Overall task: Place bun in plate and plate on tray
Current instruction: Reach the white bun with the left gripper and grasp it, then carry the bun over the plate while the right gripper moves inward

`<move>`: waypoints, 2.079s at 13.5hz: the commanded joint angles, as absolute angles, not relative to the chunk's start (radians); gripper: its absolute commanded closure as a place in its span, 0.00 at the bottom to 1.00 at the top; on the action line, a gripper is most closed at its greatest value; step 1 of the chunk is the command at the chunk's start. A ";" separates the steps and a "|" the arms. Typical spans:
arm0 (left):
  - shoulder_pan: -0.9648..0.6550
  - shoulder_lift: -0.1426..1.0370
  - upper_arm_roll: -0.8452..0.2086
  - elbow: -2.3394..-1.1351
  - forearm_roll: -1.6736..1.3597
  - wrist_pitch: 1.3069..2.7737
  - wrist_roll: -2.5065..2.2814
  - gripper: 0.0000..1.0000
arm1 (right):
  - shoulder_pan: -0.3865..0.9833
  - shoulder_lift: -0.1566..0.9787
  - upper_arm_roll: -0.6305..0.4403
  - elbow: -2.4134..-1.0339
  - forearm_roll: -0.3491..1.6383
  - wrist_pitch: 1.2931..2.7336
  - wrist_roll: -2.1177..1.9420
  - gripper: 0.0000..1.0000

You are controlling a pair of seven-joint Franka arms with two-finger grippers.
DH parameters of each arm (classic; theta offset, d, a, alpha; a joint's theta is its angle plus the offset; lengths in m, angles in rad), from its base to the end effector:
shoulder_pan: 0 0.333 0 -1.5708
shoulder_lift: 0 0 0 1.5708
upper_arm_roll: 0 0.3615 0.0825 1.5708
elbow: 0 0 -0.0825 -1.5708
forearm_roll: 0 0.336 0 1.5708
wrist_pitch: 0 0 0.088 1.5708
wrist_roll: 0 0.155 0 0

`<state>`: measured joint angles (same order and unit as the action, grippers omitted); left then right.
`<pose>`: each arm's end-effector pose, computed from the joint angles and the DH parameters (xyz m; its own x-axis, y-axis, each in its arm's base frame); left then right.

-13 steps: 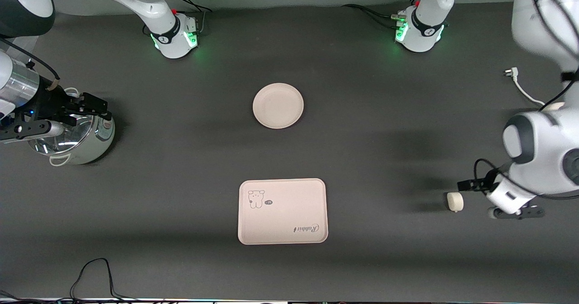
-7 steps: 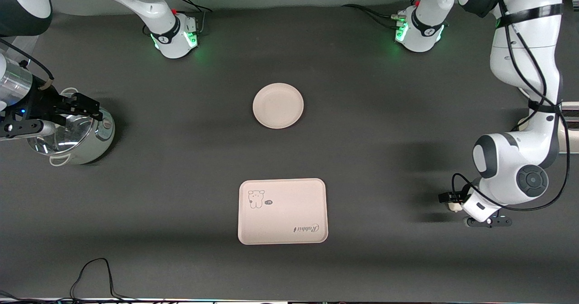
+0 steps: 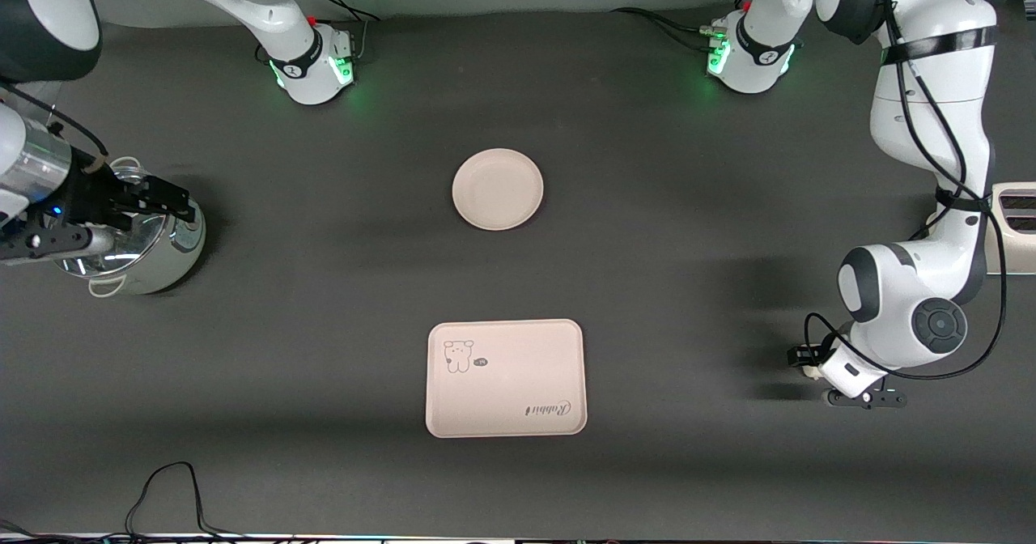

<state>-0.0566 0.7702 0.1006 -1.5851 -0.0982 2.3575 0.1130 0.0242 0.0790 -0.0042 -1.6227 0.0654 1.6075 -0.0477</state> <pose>0.6957 0.0154 0.2032 0.9996 -0.0281 0.0071 -0.0281 -0.9996 -0.0010 0.5274 0.0205 0.5625 0.9937 0.0651 -0.0910 0.0589 -0.9959 -0.0689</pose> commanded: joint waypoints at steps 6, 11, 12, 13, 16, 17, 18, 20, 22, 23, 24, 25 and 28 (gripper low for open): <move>-0.147 0.642 0.100 -1.571 -0.112 2.127 0.060 0.69 | 0.008 0.365 -0.021 -1.465 0.112 1.644 -0.032 0.00; -0.372 0.398 0.013 -1.569 -0.205 1.812 -0.448 0.69 | 0.003 0.515 -0.023 -1.355 0.107 1.663 -0.034 0.00; -0.412 0.376 -0.029 -1.569 -0.206 1.796 -0.575 0.69 | 0.003 0.528 -0.023 -1.344 0.107 1.664 -0.034 0.00; -0.454 0.364 -0.075 -1.571 -0.206 1.787 -0.713 0.68 | 0.008 0.541 -0.023 -1.321 0.104 1.673 -0.035 0.00; -0.630 0.379 -0.137 -1.586 -0.204 1.885 -1.014 0.67 | 0.009 0.564 -0.018 -1.281 0.106 1.699 -0.044 0.00; -0.712 0.396 -0.137 -1.624 -0.198 1.963 -1.111 0.67 | 0.009 0.571 -0.017 -1.276 0.107 1.707 -0.048 0.00; -0.786 0.405 -0.137 -1.694 -0.192 2.093 -1.179 0.67 | 0.009 0.572 -0.017 -1.276 0.109 1.712 -0.048 0.00; -0.932 0.449 -0.133 -1.831 -0.177 2.373 -1.248 0.67 | 0.009 0.586 -0.015 -1.276 0.115 1.733 -0.048 0.00; -0.983 0.526 -0.130 -1.839 -0.108 2.462 -1.298 0.66 | 0.031 0.587 -0.011 -1.281 0.117 1.744 -0.041 0.00; -0.986 0.557 -0.132 -1.835 -0.065 2.483 -1.322 0.66 | 0.034 0.591 -0.011 -1.281 0.115 1.744 -0.034 0.00; -0.986 0.581 -0.132 -1.832 -0.034 2.514 -1.347 0.66 | 0.037 0.595 -0.011 -1.282 0.117 1.747 -0.034 0.00; -0.986 0.595 -0.132 -1.832 -0.005 2.520 -1.353 0.66 | 0.040 0.595 -0.011 -1.284 0.115 1.747 -0.034 0.00; -0.977 0.603 -0.124 -1.829 0.002 2.520 -1.353 0.63 | 0.040 0.600 -0.011 -1.289 0.115 1.747 -0.032 0.00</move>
<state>-0.9784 0.6103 -0.1281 -1.8380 -0.0217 2.5244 -1.3282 0.0365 0.5860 -0.0062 -1.3108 0.1025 1.7481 -0.0473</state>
